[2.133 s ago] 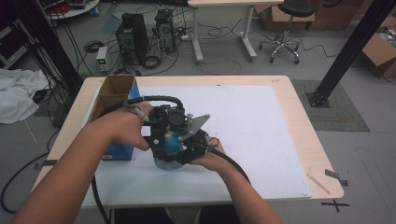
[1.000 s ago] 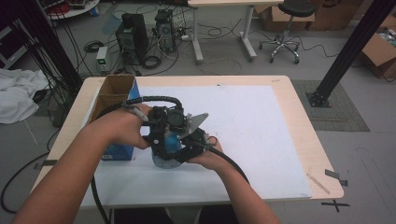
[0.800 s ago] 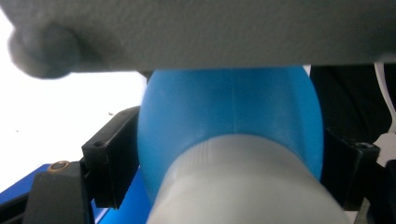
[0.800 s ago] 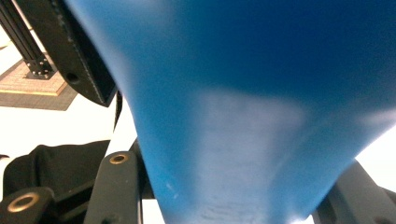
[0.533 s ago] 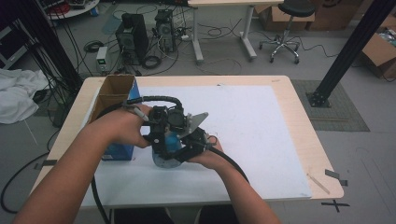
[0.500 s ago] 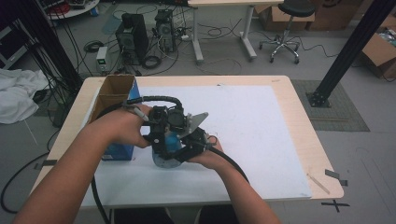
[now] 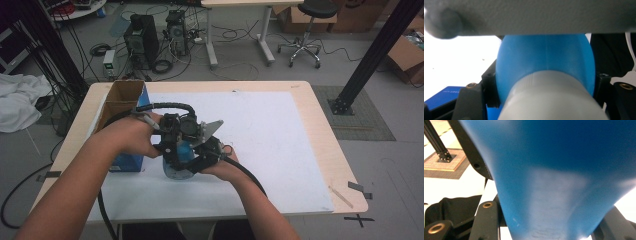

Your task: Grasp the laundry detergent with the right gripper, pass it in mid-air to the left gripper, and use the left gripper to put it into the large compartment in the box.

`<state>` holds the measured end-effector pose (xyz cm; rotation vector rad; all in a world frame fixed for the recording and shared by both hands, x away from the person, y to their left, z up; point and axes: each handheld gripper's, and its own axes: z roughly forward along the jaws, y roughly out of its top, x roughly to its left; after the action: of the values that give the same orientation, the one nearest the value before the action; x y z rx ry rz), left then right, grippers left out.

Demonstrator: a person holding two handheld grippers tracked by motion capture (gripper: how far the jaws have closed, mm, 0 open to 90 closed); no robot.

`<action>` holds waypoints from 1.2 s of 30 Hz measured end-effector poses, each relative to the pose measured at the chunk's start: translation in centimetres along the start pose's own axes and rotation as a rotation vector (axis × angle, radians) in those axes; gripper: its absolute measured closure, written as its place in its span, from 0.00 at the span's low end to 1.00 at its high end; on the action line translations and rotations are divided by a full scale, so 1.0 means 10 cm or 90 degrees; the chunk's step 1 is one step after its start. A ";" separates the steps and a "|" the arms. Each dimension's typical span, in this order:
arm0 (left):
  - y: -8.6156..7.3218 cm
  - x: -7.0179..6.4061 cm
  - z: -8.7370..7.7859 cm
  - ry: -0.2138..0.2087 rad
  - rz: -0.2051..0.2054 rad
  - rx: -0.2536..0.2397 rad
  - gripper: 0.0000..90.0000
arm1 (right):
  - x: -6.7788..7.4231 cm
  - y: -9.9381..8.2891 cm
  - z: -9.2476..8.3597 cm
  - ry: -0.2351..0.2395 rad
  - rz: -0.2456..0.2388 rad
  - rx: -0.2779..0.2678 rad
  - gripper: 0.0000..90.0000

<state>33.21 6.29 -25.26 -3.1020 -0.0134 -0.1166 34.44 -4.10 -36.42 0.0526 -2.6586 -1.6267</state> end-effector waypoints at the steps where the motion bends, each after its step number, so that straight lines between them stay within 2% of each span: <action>1: 0.00 0.00 0.00 0.000 -0.001 0.000 0.37 | 0.00 0.00 0.00 0.000 0.000 0.001 0.52; 6: -0.01 0.00 0.00 0.001 -0.004 0.000 0.38 | 0.00 0.00 0.00 0.001 0.006 0.000 0.52; 9: 0.00 0.00 0.00 0.004 -0.008 0.007 0.42 | 0.00 0.00 0.00 -0.002 -0.002 0.005 0.52; 15: -0.01 0.01 0.01 0.001 -0.008 0.007 0.43 | -0.01 0.00 0.02 -0.008 -0.009 0.005 0.52; 18: -0.01 0.00 0.01 0.008 -0.010 0.000 0.43 | -0.01 0.00 0.02 -0.014 -0.013 0.003 0.52; 25: -0.02 0.00 -0.06 0.007 -0.006 0.002 0.44 | 0.00 0.03 0.00 -0.027 -0.022 -0.011 0.49; 29: -0.02 0.03 -0.10 0.006 -0.009 0.007 0.44 | 0.02 0.05 -0.05 -0.036 -0.032 -0.012 0.36; 30: -0.02 0.04 -0.11 0.007 -0.009 0.010 0.44 | 0.03 0.06 -0.06 -0.025 -0.018 -0.010 0.34; 33: -0.03 0.05 -0.13 0.006 -0.009 0.012 0.44 | 0.03 0.07 -0.08 -0.026 -0.022 0.001 0.32; 35: -0.03 0.06 -0.14 0.005 -0.011 0.011 0.44 | 0.02 0.08 -0.09 -0.029 -0.028 -0.006 0.29; 36: -0.04 0.07 -0.16 0.004 -0.013 0.010 0.44 | 0.02 0.09 -0.12 -0.026 -0.015 0.003 0.27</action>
<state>33.77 6.61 -23.60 -3.0868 -0.0464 -0.1254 34.23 -4.76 -35.11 0.0502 -2.7026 -1.6454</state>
